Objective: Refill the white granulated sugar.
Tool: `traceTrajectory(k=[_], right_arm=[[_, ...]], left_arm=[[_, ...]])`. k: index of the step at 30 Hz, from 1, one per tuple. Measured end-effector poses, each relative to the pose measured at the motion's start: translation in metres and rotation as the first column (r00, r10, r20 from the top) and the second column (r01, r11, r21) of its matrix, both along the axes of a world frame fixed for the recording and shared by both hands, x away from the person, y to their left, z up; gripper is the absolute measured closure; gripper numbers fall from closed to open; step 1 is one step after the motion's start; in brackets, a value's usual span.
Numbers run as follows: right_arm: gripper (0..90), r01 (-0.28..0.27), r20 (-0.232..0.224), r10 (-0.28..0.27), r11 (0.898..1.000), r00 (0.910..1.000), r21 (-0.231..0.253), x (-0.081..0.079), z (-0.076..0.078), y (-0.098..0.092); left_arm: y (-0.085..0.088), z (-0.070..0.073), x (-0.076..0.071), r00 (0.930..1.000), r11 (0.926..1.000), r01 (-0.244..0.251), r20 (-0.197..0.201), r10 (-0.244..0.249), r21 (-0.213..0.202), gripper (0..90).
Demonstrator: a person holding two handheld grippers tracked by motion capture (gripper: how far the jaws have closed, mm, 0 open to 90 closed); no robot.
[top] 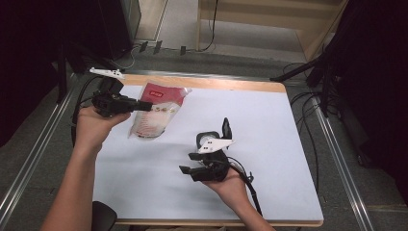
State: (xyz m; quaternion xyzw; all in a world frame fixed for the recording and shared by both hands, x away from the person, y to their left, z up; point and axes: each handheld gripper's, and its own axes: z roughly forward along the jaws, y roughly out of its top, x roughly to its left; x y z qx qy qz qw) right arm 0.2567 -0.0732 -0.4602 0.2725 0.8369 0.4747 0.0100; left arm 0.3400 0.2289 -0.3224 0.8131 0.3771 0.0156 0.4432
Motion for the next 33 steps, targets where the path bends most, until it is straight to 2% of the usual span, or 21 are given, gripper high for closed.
traceTrajectory(k=[2,16,25,33], right_arm=[[44.9,-0.003,-0.006,0.003,1.0,1.0,0.002,0.002,-0.002,0.008],[46.3,-0.022,-0.034,0.022,1.0,0.9992,0.003,0.009,-0.018,0.041],[46.8,0.006,-0.007,-0.006,1.0,1.0,-0.005,0.014,-0.028,0.053],[47.3,0.029,0.002,-0.029,1.0,0.9996,0.006,0.019,-0.034,0.061]], left_arm=[[-0.001,0.0,0.0,0.9998,0.9997,0.019,-0.008,-0.019,-0.018,90.0],[-0.008,0.002,-0.004,0.9987,0.9989,0.047,-0.02,-0.047,-0.002,90.0],[-0.012,0.001,-0.008,0.9963,0.9973,0.072,-0.045,-0.072,-0.01,90.0],[-0.014,0.002,-0.014,0.9917,0.9948,0.085,-0.092,-0.09,-0.055,90.0]])
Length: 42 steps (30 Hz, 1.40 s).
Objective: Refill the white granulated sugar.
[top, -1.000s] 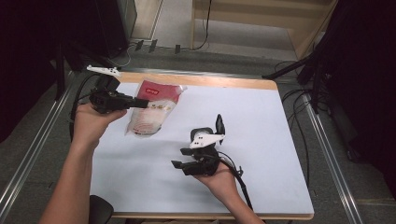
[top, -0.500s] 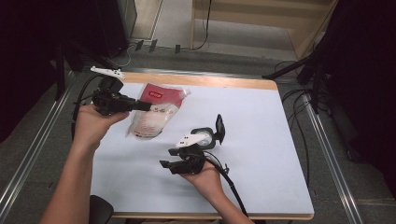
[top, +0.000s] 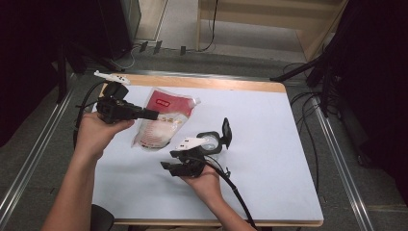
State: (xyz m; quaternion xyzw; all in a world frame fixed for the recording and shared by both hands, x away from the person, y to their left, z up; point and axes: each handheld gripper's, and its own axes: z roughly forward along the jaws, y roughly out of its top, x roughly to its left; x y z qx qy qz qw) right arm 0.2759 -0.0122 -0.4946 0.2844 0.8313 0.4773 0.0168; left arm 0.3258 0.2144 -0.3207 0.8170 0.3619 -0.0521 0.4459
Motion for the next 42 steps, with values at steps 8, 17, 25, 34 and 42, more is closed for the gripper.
traceTrajectory(k=[8,17,25,34,42], right_arm=[[49.0,0.044,0.034,-0.045,0.999,0.9984,0.016,0.004,-0.008,0.005],[52.5,0.117,0.186,-0.135,0.988,0.9733,0.103,0.001,-0.008,0.004],[56.5,0.097,0.165,-0.115,0.989,0.9795,0.114,-0.003,-0.005,0.002],[61.2,0.03,0.107,-0.042,0.993,0.9934,0.111,-0.012,-0.002,0.002],[62.6,0.007,0.068,-0.016,0.993,0.9976,0.122,-0.014,-0.002,0.001]], left_arm=[[-0.013,0.005,-0.007,0.9956,0.998,0.035,-0.085,-0.039,-0.053,90.0],[-0.012,-0.001,-0.003,0.9863,0.996,0.031,-0.159,-0.044,-0.083,90.0],[-0.018,-0.004,-0.002,0.9938,0.9962,0.04,-0.101,-0.047,-0.077,89.8],[-0.029,-0.015,-0.002,0.9901,0.9944,0.105,0.092,-0.105,0.009,83.6],[-0.033,-0.028,0.001,0.9789,0.9852,0.167,0.126,-0.161,-0.039,85.7]])
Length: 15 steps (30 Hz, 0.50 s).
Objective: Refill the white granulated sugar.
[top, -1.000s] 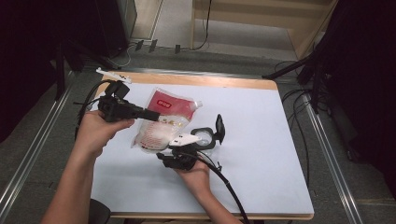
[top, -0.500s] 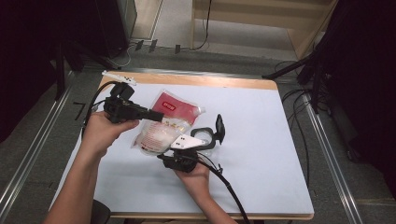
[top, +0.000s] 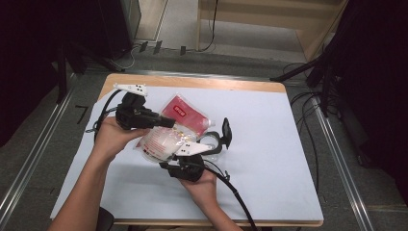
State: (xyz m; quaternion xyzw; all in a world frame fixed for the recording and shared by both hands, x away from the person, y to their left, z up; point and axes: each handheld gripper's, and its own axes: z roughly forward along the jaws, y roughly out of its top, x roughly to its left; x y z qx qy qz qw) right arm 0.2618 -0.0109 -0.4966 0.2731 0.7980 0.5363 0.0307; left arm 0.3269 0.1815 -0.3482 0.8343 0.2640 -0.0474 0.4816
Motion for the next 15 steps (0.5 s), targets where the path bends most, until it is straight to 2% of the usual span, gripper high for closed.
traceTrajectory(k=[2,3,6,7,9,10,13,15], right_arm=[[63.2,-0.015,-0.001,0.015,1.0,0.9999,0.005,0.0,0.0,0.0],[63.5,-0.027,-0.01,0.027,1.0,0.9996,0.011,-0.001,0.001,0.001],[63.6,-0.032,-0.006,0.032,0.999,0.9995,0.021,-0.002,0.002,0.0],[63.5,-0.039,-0.012,0.039,0.999,0.9991,0.016,-0.001,0.003,-0.001],[63.6,-0.042,-0.017,0.042,0.999,0.999,0.017,-0.001,0.003,0.0],[63.5,-0.047,-0.02,0.047,0.999,0.9987,0.013,-0.001,0.003,-0.001],[63.5,-0.057,-0.023,0.057,0.998,0.9981,0.003,0.0,0.002,-0.001],[63.4,-0.063,-0.033,0.063,0.998,0.9975,0.0,-0.001,0.001,-0.001]], left_arm=[[-0.001,-0.003,0.001,1.0,1.0,0.008,0.003,-0.008,-0.001,84.5],[-0.001,-0.007,0.001,0.9997,0.9995,0.025,0.001,-0.025,-0.018,84.7],[-0.003,-0.01,0.002,0.9993,0.9992,0.038,-0.006,-0.038,-0.014,84.6],[-0.004,-0.013,0.002,0.9984,0.9979,0.055,-0.009,-0.056,-0.033,85.1],[-0.004,-0.014,0.003,0.998,0.9977,0.06,-0.017,-0.061,-0.032,85.6],[-0.004,-0.014,0.004,0.9976,0.9976,0.062,-0.029,-0.062,-0.032,86.3],[-0.003,-0.017,0.008,0.9921,0.9971,0.061,-0.107,-0.066,-0.046,88.5],[-0.003,-0.019,0.009,0.9913,0.9976,0.049,-0.12,-0.055,-0.05,89.5]])
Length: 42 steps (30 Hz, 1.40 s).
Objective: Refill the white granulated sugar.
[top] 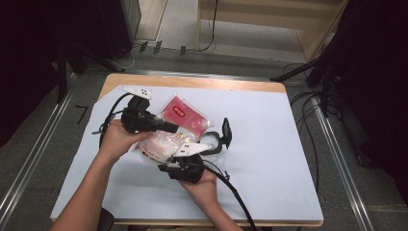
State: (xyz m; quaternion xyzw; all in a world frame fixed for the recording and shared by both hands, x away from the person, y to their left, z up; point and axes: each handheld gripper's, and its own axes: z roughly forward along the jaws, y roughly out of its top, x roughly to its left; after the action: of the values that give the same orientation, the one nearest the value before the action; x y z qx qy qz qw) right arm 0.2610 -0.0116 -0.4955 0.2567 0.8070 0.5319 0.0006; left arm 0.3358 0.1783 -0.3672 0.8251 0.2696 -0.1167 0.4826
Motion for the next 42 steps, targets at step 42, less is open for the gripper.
traceTrajectory(k=[42], right_arm=[[59.9,0.054,-0.036,-0.051,0.995,0.9981,0.079,-0.015,0.011,0.004]], left_arm=[[-0.028,-0.006,0.0,0.9899,0.9978,-0.063,-0.126,0.065,0.022,78.9]])
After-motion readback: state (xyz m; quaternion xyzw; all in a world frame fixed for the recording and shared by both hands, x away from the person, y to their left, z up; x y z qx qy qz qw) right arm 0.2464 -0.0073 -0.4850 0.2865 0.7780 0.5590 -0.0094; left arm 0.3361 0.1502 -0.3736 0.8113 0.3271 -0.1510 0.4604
